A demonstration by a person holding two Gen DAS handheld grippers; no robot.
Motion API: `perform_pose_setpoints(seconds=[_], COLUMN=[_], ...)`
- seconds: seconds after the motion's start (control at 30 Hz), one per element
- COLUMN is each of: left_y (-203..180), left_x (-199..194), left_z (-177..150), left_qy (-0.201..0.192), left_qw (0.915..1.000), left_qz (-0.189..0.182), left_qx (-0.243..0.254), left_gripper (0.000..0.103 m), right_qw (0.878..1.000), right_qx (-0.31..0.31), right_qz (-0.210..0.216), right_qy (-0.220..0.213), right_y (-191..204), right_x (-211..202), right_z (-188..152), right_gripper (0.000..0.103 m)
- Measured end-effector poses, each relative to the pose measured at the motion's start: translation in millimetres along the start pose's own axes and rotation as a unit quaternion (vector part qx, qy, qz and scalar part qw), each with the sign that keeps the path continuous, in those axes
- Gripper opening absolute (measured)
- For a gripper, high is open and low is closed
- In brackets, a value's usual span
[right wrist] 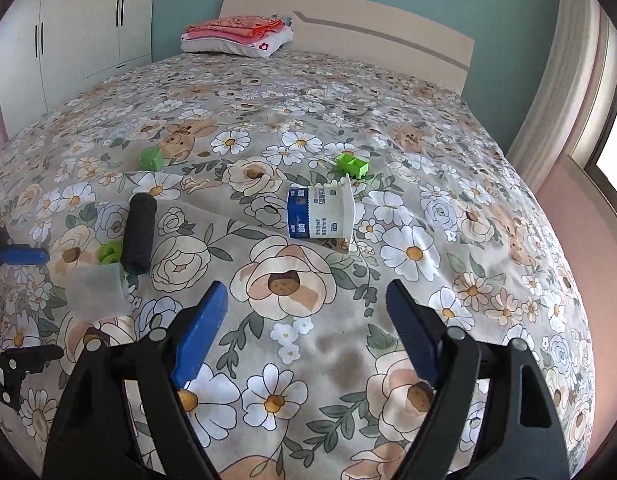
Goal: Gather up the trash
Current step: 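Grasp the clear plastic cup with the left tool while the right tool grasps the white yogurt cup, then carry the clear cup and yogurt cup with both tools over the white bin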
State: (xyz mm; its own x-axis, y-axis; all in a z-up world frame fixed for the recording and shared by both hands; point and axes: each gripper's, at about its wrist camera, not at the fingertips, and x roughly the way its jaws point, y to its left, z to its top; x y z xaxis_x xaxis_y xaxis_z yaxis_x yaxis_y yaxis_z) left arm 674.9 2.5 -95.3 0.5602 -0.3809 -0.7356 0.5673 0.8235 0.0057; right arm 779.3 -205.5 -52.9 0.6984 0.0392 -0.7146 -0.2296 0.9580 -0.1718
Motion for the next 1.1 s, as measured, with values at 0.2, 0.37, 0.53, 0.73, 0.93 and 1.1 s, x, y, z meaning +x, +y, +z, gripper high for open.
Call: perform_pose_setpoints(seconds=[0.2, 0.37, 0.53, 0.73, 0.93, 1.1], left_y=[4.0, 1.7, 6.7, 12.5, 5.4, 1.3], left_x=[30.0, 40.6, 50.5, 53.2, 37.5, 13.7], left_z=[5.6, 12.8, 15.9, 17.8, 15.8, 18.9], left_qy=[0.003, -0.006, -0.003, 0.007, -0.003, -0.005], left_qw=[0.9998, 0.9992, 0.9984, 0.9969, 0.9954, 0.9946], left_qz=[-0.017, -0.04, -0.054, -0.062, -0.069, -0.057], left_qx=[-0.004, 0.002, -0.02, -0.049, -0.067, -0.086], left_gripper=[0.093, 0.093, 0.091, 0.049, 0.049, 0.049], right_qw=[1.0, 0.999, 0.998, 0.996, 0.995, 0.993], right_qx=[-0.008, 0.01, 0.042, 0.071, 0.088, 0.104], right_qz=[-0.014, 0.005, 0.004, 0.021, 0.035, 0.05], right_qy=[0.013, 0.033, 0.053, 0.052, 0.037, 0.017], right_y=[-10.0, -21.2, -26.3, -33.8, -40.4, -49.2], right_x=[55.5, 104.3, 147.5, 158.0, 132.9, 91.7], right_z=[29.7, 51.4, 61.1, 59.3, 49.0, 45.2], right_gripper=[0.08, 0.08, 0.08, 0.061, 0.06, 0.06])
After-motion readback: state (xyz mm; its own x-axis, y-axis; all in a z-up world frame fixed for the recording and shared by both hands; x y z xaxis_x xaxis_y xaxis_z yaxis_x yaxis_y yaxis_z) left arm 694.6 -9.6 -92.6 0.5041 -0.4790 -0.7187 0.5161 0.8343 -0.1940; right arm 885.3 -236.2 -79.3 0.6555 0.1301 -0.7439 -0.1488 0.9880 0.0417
